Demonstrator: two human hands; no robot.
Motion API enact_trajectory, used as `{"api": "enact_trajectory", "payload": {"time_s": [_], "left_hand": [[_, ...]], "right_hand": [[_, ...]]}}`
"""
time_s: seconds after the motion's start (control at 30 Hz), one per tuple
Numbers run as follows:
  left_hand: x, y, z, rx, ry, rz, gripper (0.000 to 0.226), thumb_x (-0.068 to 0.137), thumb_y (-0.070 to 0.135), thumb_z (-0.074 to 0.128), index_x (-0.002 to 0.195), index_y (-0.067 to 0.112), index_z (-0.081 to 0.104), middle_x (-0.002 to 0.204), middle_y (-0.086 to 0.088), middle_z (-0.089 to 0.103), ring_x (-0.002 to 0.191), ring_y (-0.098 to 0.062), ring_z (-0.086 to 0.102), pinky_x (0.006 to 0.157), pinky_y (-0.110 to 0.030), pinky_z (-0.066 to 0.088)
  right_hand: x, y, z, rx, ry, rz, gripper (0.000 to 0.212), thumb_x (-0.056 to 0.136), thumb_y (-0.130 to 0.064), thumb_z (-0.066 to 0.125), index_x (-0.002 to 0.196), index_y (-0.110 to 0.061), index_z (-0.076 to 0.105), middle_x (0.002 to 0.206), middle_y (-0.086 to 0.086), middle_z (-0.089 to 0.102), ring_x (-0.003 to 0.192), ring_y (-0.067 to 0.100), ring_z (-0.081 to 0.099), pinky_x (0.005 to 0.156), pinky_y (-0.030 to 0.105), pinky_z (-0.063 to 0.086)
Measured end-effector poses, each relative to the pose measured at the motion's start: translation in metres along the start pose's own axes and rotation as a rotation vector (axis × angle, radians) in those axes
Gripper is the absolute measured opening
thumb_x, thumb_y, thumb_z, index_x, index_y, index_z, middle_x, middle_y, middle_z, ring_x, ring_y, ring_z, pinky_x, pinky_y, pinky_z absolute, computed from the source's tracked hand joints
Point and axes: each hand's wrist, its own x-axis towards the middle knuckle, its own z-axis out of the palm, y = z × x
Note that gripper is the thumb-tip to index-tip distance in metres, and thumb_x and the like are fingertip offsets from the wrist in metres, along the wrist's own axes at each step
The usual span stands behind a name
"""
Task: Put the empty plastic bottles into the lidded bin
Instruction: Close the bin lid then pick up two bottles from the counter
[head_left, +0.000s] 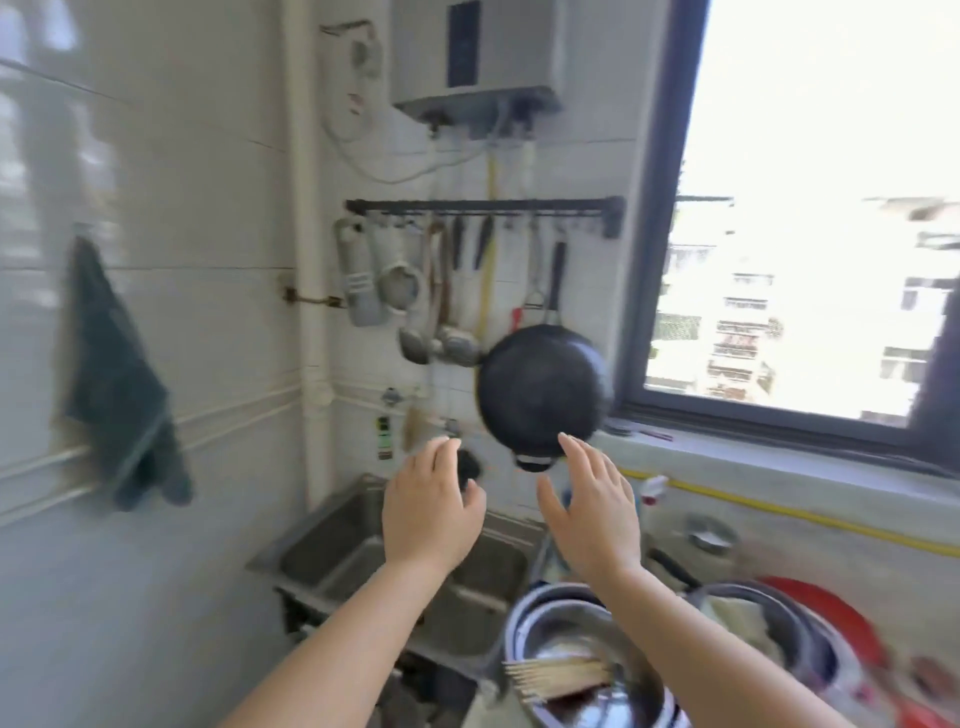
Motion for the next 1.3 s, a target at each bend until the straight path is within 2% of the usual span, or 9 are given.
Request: {"api": "enact_trajectory", "payload": {"time_s": [0.2,0.37,0.53,0.67,0.77,0.93,1.17,1.3], "left_hand": [[-0.018,0.132,0.083,-0.144,-0.156,0.224,0.049,0.083,0.029,0.053,0.131,0.016,0.048,0.135,0.0,0.052,0.123,-0.021,0.049,0.099,-0.036,0.04],[-0.042,0.232,0.152,-0.251,-0.326,0.403,0.05,0.084,0.033,0.05,0.132,0.019,0.045,0.139,0.003,0.048,0.128,-0.017,0.043,0.103,-0.035,0.035],[-0.055,0.312,0.216,-0.336,-0.446,0.537,0.054,0.082,0.037,0.044,0.132,0.018,0.046,0.14,0.002,0.049,0.13,-0.017,0.043,0.105,-0.034,0.035],[-0.052,0.358,0.271,-0.392,-0.531,0.605,0.053,0.084,0.036,0.047,0.135,0.02,0.043,0.145,0.004,0.043,0.135,-0.014,0.037,0.108,-0.033,0.03],[-0.048,0.378,0.313,-0.412,-0.592,0.619,0.054,0.086,0.037,0.048,0.136,0.02,0.041,0.146,0.003,0.042,0.135,-0.014,0.035,0.109,-0.033,0.029],[-0.049,0.392,0.379,-0.385,-0.691,0.653,0.053,0.084,0.037,0.049,0.134,0.019,0.044,0.143,0.002,0.045,0.132,-0.016,0.04,0.106,-0.033,0.033],[-0.095,0.386,0.438,-0.375,-0.846,0.664,0.046,0.081,0.036,0.049,0.123,0.02,0.052,0.13,0.002,0.054,0.119,-0.021,0.051,0.097,-0.035,0.041],[-0.134,0.374,0.457,-0.321,-0.963,0.67,0.049,0.079,0.034,0.048,0.125,0.018,0.05,0.129,0.0,0.055,0.116,-0.024,0.053,0.095,-0.037,0.043]], "right_hand": [[-0.035,0.13,-0.083,-0.159,0.087,0.226,0.055,0.09,-0.041,0.05,0.14,-0.019,0.04,0.142,0.001,0.048,0.134,0.02,0.039,0.109,0.038,0.029],[-0.071,0.223,-0.144,-0.28,0.184,0.437,0.054,0.087,-0.041,0.049,0.136,-0.017,0.044,0.14,0.003,0.05,0.133,0.021,0.041,0.107,0.039,0.03],[-0.097,0.306,-0.188,-0.405,0.256,0.622,0.067,0.079,-0.051,0.032,0.132,-0.013,0.049,0.135,0.008,0.055,0.128,0.025,0.046,0.104,0.041,0.033],[-0.104,0.371,-0.207,-0.512,0.283,0.71,0.065,0.078,-0.05,0.032,0.129,-0.013,0.051,0.132,0.007,0.057,0.126,0.025,0.048,0.101,0.041,0.036],[-0.106,0.411,-0.207,-0.552,0.277,0.773,0.064,0.079,-0.049,0.034,0.129,-0.011,0.051,0.132,0.009,0.058,0.126,0.027,0.048,0.1,0.043,0.038],[-0.118,0.455,-0.189,-0.565,0.241,0.888,0.052,0.087,-0.032,0.058,0.133,-0.009,0.048,0.137,0.011,0.054,0.13,0.026,0.044,0.104,0.042,0.034],[-0.141,0.494,-0.154,-0.539,0.102,0.958,0.056,0.089,-0.037,0.054,0.139,-0.015,0.041,0.143,0.005,0.047,0.135,0.021,0.037,0.108,0.039,0.029],[-0.155,0.515,-0.133,-0.468,0.009,0.971,0.059,0.088,-0.038,0.055,0.14,-0.016,0.039,0.145,0.003,0.045,0.136,0.019,0.035,0.111,0.038,0.027]]}}
